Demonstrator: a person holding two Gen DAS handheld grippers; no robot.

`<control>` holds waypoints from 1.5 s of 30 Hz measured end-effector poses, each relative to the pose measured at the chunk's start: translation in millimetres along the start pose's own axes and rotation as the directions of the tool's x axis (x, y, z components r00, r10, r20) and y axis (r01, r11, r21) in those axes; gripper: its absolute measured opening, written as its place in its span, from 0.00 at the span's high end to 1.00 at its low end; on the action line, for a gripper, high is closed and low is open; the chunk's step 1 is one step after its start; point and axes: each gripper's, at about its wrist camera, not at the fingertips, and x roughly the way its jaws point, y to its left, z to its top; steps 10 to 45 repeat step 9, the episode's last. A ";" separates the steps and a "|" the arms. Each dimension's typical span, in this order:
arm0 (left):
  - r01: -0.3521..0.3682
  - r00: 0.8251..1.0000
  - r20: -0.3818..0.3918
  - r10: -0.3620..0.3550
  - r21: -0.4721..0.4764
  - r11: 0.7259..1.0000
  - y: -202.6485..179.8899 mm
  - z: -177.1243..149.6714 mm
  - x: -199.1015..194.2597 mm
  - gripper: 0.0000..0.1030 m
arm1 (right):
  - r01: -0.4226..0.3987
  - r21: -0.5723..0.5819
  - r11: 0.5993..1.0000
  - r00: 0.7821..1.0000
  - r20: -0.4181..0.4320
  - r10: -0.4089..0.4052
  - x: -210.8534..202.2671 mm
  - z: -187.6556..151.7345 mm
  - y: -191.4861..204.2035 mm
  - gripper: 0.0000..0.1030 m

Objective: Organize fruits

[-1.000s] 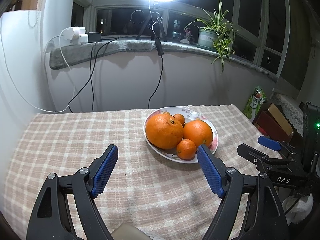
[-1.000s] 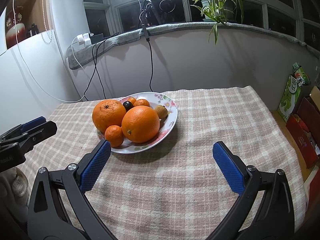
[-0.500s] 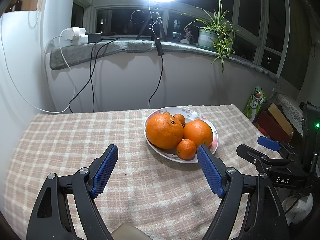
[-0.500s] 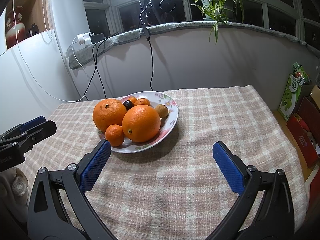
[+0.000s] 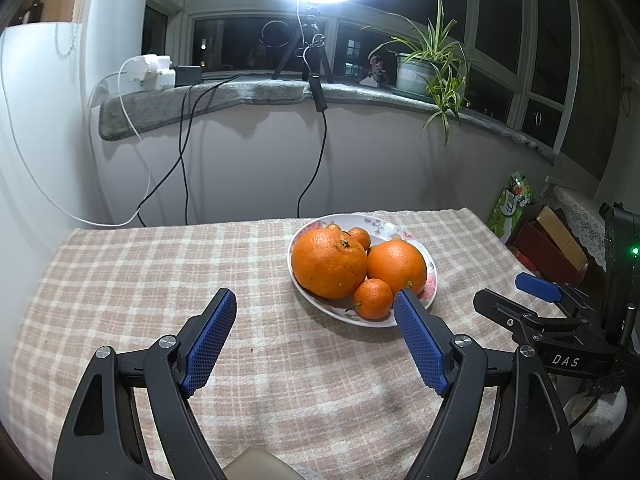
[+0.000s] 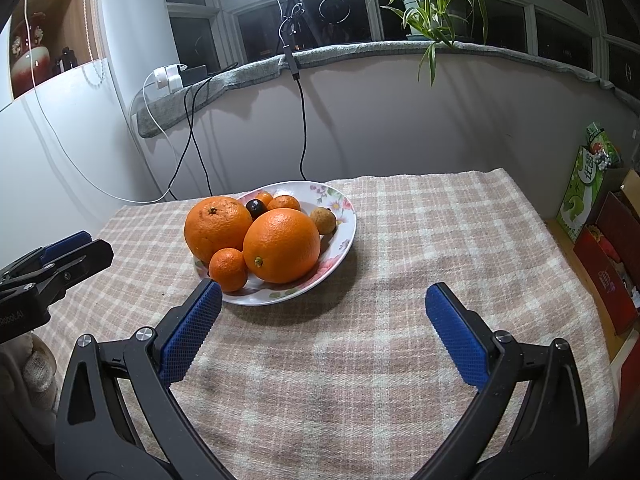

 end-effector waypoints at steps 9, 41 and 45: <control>0.002 1.000 0.006 -0.002 0.009 1.000 -2.1 0.5 0.1 0.21 | 0.001 0.004 1.000 1.000 -0.002 -0.001 2.0 -1.8 -1.4 0.00; 0.002 1.000 0.006 -0.002 0.009 1.000 -2.1 0.5 0.1 0.21 | 0.001 0.004 1.000 1.000 -0.002 -0.001 2.0 -1.8 -1.4 0.00; 0.002 1.000 0.006 -0.002 0.009 1.000 -2.1 0.5 0.1 0.21 | 0.001 0.004 1.000 1.000 -0.002 -0.001 2.0 -1.8 -1.4 0.00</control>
